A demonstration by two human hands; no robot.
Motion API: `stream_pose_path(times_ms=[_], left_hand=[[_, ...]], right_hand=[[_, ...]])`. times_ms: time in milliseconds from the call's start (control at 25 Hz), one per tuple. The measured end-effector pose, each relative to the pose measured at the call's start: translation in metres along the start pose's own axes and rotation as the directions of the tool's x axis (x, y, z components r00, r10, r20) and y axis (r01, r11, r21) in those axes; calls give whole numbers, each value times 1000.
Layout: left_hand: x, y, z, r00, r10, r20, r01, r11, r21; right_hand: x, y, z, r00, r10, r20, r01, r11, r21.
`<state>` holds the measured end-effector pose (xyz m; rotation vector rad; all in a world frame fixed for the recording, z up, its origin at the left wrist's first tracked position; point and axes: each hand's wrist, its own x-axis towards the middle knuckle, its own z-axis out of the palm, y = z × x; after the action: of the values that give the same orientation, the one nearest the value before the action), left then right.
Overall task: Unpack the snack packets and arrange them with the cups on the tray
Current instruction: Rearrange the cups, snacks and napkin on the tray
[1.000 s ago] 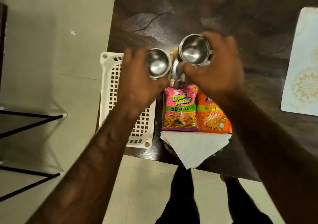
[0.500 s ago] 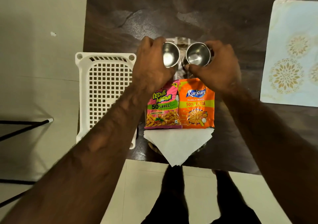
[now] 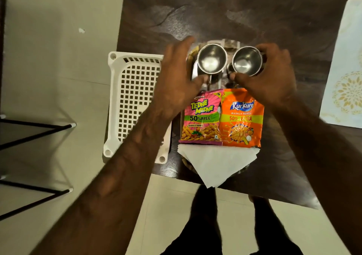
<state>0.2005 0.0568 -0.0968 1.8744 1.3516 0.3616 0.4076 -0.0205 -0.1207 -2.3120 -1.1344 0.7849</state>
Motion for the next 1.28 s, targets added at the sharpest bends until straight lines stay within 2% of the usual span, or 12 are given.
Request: stream_pose_path(times_ms=[80, 200, 320, 400, 480, 720, 1000, 1160, 1200, 1280], left_hand=[[-31, -30, -28, 987, -68, -142, 64, 998, -28], [-86, -86, -73, 929, -269, -255, 322, 926, 198], [-120, -125, -90, 858, -480, -182, 510, 757, 407], [-132, -138, -87, 836, -545, -68, 520, 745, 419], [-139, -145, -82, 833, -553, 11, 516, 784, 345], [-150, -146, -80, 799, -601, 37, 586, 790, 178], [-169, -154, -74, 746, -665, 1, 651, 730, 207], [-174, -155, -73, 713, -700, 30, 685, 706, 180], [-174, -153, -76, 709, -705, -2, 691, 695, 199], [-176, -143, -84, 750, -625, -217, 660, 692, 292]], right_hand=[[-3, 4, -1, 1000, -13, -8, 13, 997, 77], [-10, 11, -4, 996, 68, -53, -57, 980, 191], [-18, 24, -5, 993, 119, -21, -113, 976, 188], [-24, 30, -3, 992, 128, 23, -129, 969, 212], [-27, 30, 0, 990, 126, 56, -136, 958, 251], [-29, 32, -2, 986, 120, 119, -152, 937, 313], [-31, 35, 1, 978, 149, 146, -189, 927, 324], [-30, 39, -2, 975, 153, 162, -198, 929, 314], [-30, 40, -2, 973, 165, 160, -210, 924, 321], [-27, 44, -2, 966, 209, 154, -252, 902, 350]])
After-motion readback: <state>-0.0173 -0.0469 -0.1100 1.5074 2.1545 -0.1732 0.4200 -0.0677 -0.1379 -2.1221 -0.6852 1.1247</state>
